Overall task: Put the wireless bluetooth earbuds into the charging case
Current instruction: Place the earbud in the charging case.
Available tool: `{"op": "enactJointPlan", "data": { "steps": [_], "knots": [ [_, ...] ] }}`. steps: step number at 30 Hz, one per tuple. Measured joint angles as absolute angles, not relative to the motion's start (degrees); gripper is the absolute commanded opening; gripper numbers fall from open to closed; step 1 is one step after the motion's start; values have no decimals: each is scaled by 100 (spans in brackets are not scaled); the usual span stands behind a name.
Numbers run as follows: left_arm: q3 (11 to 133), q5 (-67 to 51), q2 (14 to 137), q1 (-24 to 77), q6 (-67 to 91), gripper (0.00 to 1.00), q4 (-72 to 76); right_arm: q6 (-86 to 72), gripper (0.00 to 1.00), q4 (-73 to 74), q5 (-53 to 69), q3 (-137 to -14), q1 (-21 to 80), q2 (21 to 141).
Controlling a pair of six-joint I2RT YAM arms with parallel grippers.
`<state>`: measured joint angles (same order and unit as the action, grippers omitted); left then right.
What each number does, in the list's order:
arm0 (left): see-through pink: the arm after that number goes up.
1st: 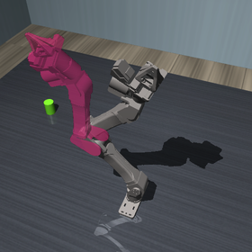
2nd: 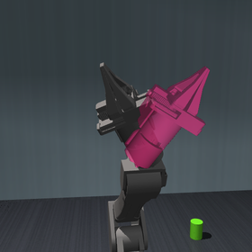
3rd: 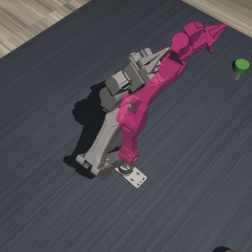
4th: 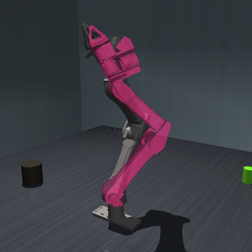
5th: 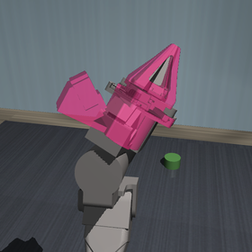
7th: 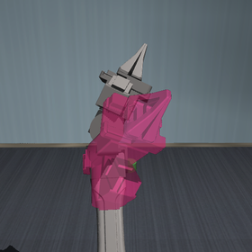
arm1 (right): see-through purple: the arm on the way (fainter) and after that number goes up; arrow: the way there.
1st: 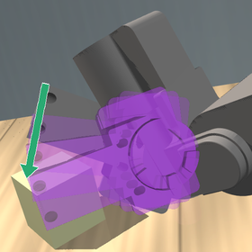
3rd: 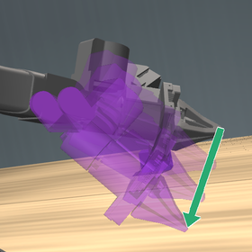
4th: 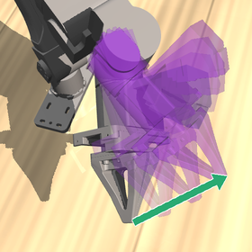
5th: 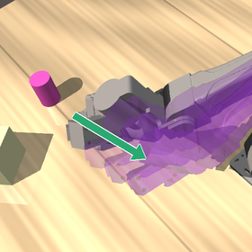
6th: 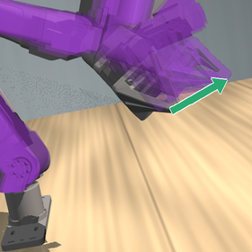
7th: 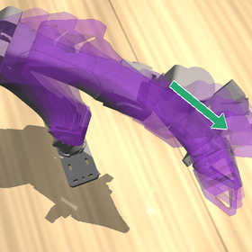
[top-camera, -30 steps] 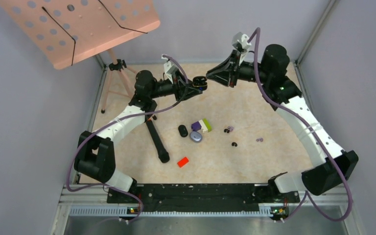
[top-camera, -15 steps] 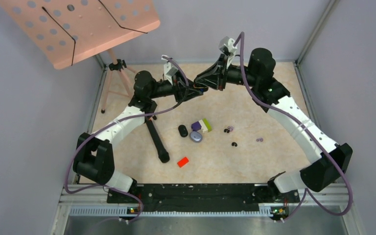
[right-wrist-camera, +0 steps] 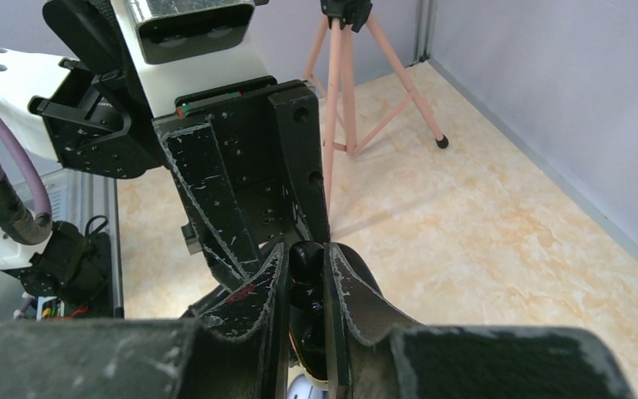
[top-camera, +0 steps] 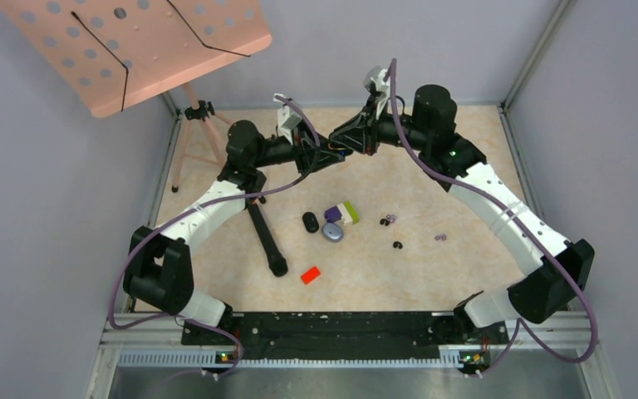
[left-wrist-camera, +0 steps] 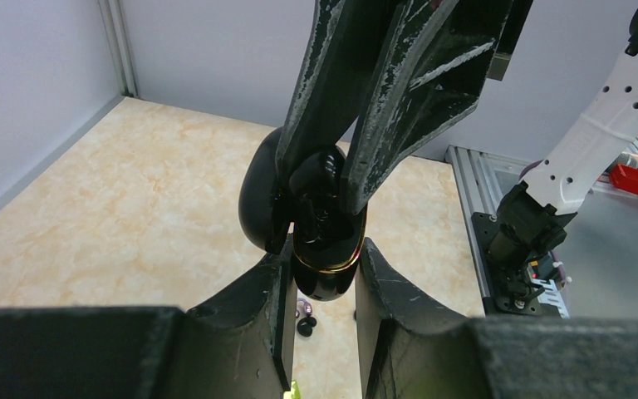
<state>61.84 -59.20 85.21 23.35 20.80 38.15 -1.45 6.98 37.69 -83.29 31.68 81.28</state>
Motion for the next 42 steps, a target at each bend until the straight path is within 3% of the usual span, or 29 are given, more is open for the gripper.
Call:
{"op": "enactJointPlan", "data": {
  "steps": [42],
  "knots": [
    [6171,-5857,8521,2324,1962,0,3645,482,0,1337,3474,-8512,3251,8128]
  ]
}}
